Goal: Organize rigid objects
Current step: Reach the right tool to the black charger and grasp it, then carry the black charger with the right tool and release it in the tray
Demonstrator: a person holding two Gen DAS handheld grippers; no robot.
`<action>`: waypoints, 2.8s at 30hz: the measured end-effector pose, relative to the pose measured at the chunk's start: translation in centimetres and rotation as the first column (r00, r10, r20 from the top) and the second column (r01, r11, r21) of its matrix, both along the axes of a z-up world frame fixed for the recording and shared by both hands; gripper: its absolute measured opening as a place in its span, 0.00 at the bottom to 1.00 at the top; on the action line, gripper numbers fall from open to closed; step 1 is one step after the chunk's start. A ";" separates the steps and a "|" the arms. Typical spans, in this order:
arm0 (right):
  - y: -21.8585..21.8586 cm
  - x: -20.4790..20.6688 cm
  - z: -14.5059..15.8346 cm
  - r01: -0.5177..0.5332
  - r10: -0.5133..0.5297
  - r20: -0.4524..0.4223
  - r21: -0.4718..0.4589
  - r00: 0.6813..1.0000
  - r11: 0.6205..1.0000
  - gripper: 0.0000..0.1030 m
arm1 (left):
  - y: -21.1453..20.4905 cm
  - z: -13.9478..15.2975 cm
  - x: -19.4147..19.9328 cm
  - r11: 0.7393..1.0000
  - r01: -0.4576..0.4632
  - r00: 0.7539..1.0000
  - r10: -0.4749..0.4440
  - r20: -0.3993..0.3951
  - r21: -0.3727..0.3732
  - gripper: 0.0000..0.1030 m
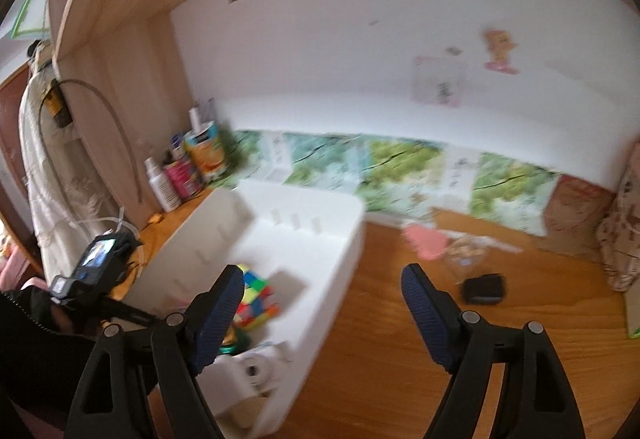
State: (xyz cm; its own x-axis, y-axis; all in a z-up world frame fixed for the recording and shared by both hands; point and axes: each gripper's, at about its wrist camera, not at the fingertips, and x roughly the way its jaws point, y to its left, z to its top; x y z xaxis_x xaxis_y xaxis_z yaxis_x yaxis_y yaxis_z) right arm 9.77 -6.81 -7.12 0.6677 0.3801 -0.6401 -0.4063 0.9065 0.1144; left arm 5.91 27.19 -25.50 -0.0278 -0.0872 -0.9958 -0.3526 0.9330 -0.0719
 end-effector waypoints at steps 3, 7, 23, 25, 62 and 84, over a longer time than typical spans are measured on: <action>-2.2 0.4 0.2 0.048 -0.048 0.025 -0.005 0.999 0.999 0.79 | 0.0 -0.1 0.0 1.000 0.001 1.000 -0.001 -0.001 0.006 0.25; -4.7 0.9 0.4 0.103 -0.102 0.063 -0.010 0.993 0.995 0.79 | -0.4 -0.1 -0.1 1.000 -0.015 1.000 0.015 -0.004 0.021 0.25; -10.9 6.6 -4.7 0.236 -0.222 0.198 -0.051 0.955 0.970 0.81 | -0.2 -0.1 -0.3 0.996 -0.087 0.995 0.088 -0.036 0.031 0.25; -11.4 7.5 -5.9 0.236 -0.220 0.181 -0.069 0.958 0.969 0.81 | 0.0 -0.2 -0.3 0.995 -0.094 0.995 0.095 -0.040 0.031 0.25; -11.2 13.6 -16.7 0.174 -0.191 -0.100 -0.164 0.976 0.971 0.69 | 0.4 -0.4 -0.1 0.991 -0.122 0.990 0.125 -0.069 0.048 0.25; -10.6 12.0 -16.0 0.167 -0.188 -0.147 -0.144 0.971 0.975 0.60 | 0.3 -0.1 -0.2 0.994 -0.110 0.992 0.111 -0.055 0.030 0.25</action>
